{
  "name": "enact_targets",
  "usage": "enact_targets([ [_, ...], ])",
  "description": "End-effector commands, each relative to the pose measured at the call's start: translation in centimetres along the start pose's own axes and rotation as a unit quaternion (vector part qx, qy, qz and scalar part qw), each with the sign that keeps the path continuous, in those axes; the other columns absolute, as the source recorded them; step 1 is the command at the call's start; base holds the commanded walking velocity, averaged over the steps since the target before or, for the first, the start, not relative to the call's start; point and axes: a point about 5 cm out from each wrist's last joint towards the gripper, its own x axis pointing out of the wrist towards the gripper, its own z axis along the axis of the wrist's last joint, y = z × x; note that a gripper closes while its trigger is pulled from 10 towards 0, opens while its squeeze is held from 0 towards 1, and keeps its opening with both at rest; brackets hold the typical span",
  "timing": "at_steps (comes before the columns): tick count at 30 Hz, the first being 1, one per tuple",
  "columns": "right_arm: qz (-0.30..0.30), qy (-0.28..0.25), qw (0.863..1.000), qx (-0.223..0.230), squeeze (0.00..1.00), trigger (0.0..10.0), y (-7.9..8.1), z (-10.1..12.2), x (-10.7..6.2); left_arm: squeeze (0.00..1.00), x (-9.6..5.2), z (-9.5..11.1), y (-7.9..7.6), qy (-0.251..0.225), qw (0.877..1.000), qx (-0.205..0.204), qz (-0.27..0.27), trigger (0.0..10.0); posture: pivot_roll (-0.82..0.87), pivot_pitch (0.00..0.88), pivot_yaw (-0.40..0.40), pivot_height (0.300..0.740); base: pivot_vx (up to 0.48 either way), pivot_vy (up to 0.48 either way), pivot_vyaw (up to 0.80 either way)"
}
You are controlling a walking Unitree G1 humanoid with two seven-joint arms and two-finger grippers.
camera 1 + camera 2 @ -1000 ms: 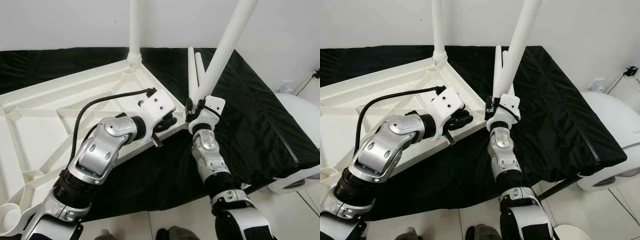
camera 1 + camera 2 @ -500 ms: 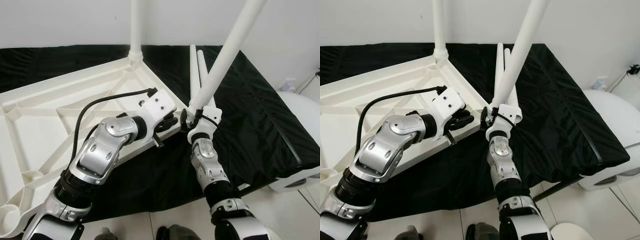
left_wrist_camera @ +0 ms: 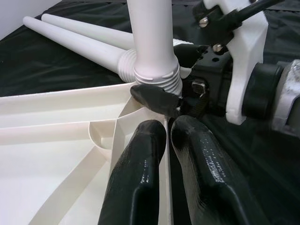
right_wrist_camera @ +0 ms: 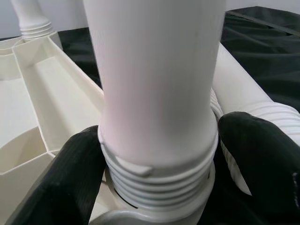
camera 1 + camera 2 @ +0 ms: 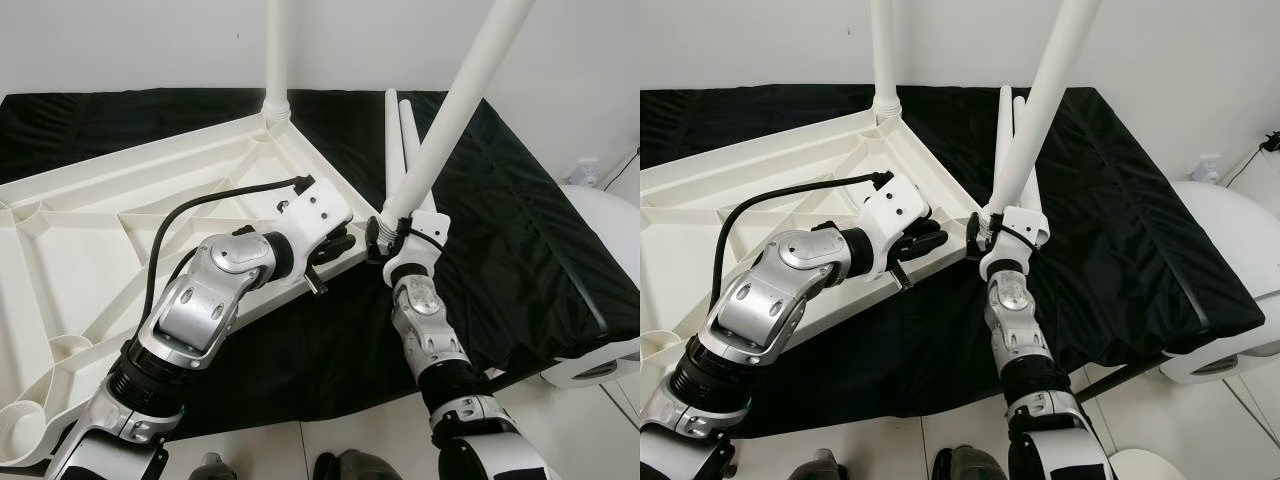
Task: Building children table
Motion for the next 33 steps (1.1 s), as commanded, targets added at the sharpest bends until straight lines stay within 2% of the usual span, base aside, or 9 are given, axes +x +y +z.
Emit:
enact_targets([
  [1, 0.012, 0.004, 1.000, -0.002, 0.00, 10.0, -0.6, -0.4, -0.4, 0.00, 0.2, 0.1, 0.1, 0.001, 1.000, 0.009, 0.012, 10.0, 0.02, 0.036, -0.071, 0.740, 0.000, 0.000, 0.00],
  [10, 0.045, -0.008, 0.999, -0.021, 0.00, 10.0, -1.5, -0.2, -0.6, 0.00, 0.4, 0.0, 0.0, 0.002, 1.000, 0.008, 0.007, 10.0, 0.02, 0.036, -0.069, 0.740, 0.000, 0.000, 0.00],
  [21, 0.094, -0.020, 0.995, -0.021, 0.00, 10.0, -2.0, 0.6, -0.4, 0.00, 0.6, -0.2, -0.5, 0.004, 1.000, 0.008, -0.003, 10.0, 0.01, 0.039, -0.071, 0.740, 0.000, 0.000, 0.00],
  [32, 0.121, -0.041, 0.991, -0.024, 0.00, 10.0, -2.7, 1.8, 0.5, 0.00, 0.6, -0.2, -0.4, 0.002, 1.000, 0.006, 0.000, 10.0, 0.01, 0.034, -0.073, 0.740, 0.000, 0.000, 0.00],
  [33, 0.127, -0.048, 0.991, -0.019, 0.00, 0.0, -2.9, 2.1, 0.7, 0.00, 0.6, -0.2, -0.4, 0.002, 1.000, 0.006, 0.001, 10.0, 0.02, 0.033, -0.073, 0.740, 0.000, 0.000, 0.00],
])
